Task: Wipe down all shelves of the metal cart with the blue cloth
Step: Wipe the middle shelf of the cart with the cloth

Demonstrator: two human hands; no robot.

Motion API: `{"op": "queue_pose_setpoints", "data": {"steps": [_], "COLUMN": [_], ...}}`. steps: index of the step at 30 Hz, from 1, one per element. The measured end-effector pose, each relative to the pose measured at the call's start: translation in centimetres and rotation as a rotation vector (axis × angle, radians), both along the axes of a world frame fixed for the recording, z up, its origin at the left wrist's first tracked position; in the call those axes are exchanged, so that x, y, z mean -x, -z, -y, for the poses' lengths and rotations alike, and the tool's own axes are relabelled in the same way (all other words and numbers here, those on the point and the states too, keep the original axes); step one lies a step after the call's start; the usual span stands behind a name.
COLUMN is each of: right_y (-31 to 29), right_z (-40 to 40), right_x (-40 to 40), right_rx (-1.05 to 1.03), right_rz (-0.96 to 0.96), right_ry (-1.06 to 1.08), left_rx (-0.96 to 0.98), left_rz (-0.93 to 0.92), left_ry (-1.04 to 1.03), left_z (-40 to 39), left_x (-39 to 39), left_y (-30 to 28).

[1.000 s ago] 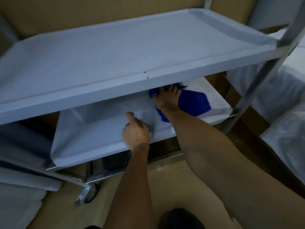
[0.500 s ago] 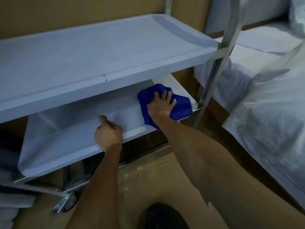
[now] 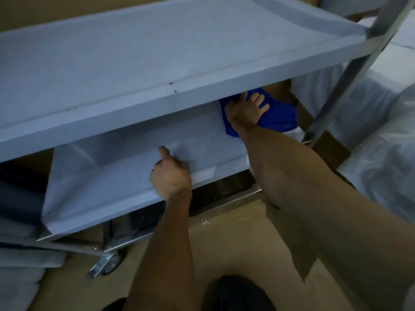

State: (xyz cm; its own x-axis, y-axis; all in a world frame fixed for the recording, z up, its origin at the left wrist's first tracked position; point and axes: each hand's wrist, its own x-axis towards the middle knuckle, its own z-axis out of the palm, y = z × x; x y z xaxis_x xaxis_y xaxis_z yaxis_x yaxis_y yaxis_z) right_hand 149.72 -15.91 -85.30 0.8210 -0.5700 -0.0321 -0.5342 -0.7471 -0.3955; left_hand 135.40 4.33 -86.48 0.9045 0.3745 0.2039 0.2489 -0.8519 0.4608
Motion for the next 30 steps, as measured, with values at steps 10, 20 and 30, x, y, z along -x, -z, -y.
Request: {"op": "queue_pose_setpoints", "data": {"steps": [10, 20, 30], "right_y": [-0.2, -0.3, 0.4], "right_z": [-5.2, -6.5, -9.3], "right_x": [12.9, 11.4, 1.6], "right_rx": [0.115, 0.178, 0.171], "right_rz": [-0.123, -0.262, -0.079], "right_ry": [-0.279, -0.213, -0.454], "left_rx": [0.007, -0.153, -0.101], "left_rz": [-0.005, -0.146, -0.019], "left_ry": [0.006, 0.144, 0.095], "left_z": [0.3, -2.3, -2.2], "left_x": [1.5, -0.1, 0.0], "left_y": [-1.3, -2.8, -1.5]}}
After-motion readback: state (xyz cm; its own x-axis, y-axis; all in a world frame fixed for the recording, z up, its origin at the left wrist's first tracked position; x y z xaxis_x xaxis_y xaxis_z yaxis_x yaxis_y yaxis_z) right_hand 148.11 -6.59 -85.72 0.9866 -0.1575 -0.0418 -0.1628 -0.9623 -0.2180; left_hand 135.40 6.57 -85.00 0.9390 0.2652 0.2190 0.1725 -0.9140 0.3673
